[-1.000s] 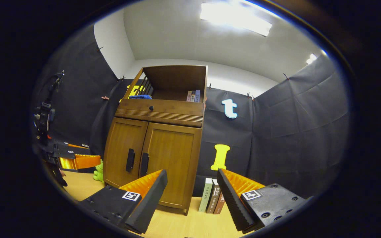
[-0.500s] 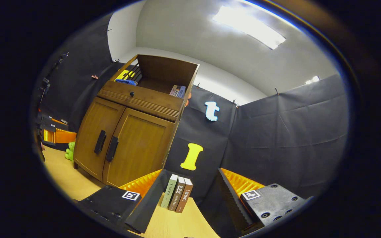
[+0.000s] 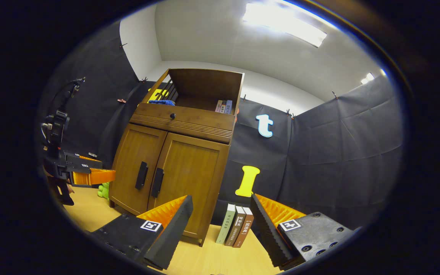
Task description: Open the right door of the double-door shoe cabinet with the right hand, and open the left door with the left hand.
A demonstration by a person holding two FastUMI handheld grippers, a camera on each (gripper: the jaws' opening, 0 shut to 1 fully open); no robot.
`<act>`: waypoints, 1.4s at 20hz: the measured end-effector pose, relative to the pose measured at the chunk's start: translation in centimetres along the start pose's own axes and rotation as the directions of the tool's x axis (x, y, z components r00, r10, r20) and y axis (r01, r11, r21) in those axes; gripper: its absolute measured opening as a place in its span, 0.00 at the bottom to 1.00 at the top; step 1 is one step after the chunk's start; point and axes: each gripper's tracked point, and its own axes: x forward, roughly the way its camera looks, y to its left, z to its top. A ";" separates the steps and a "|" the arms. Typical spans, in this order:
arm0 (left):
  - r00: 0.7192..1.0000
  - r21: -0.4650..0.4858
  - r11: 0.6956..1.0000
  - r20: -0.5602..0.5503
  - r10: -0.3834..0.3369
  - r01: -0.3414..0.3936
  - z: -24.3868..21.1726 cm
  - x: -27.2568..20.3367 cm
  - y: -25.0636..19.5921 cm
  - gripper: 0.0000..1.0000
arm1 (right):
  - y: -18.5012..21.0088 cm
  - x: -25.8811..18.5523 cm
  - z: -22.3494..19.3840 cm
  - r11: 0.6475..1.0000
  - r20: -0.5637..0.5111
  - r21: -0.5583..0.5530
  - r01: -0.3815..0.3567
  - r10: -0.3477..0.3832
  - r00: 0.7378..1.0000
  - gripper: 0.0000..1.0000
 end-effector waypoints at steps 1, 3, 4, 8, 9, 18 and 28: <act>1.000 -0.004 1.000 -0.009 -0.002 0.002 -0.4 0.5 0.6 0.93 | 0.9 0.5 -0.2 1.000 -0.002 0.016 -0.005 0.005 1.000 0.95; 0.999 -0.024 1.000 -0.036 -0.018 0.017 -1.2 1.0 1.5 0.93 | 2.6 1.8 -0.8 1.000 -0.008 0.027 -0.010 0.010 1.000 0.95; 0.999 -0.030 0.999 -0.034 -0.031 0.030 -1.2 1.0 1.9 0.93 | 3.4 2.5 -1.3 1.000 -0.020 0.021 -0.012 0.012 1.000 0.96; 0.999 -0.014 0.999 -0.006 -0.038 0.038 -0.7 0.9 4.8 0.93 | 7.2 5.6 -3.1 0.999 -0.057 0.023 -0.043 0.045 0.997 0.96; 0.999 -0.019 0.999 -0.002 -0.043 0.043 -0.7 0.7 5.3 0.93 | 8.3 6.3 -3.4 0.998 -0.058 0.030 -0.052 0.054 0.997 0.96; 1.000 -0.039 0.999 -0.008 -0.002 0.002 -0.6 -1.9 11.3 0.93 | 16.5 13.1 -4.5 0.986 -0.055 0.095 -0.140 0.145 0.988 0.96; 0.997 -0.035 0.996 -0.001 0.079 -0.079 0.1 -5.7 16.2 0.92 | 22.5 21.5 -9.4 0.985 -0.106 0.146 -0.095 0.111 0.988 0.88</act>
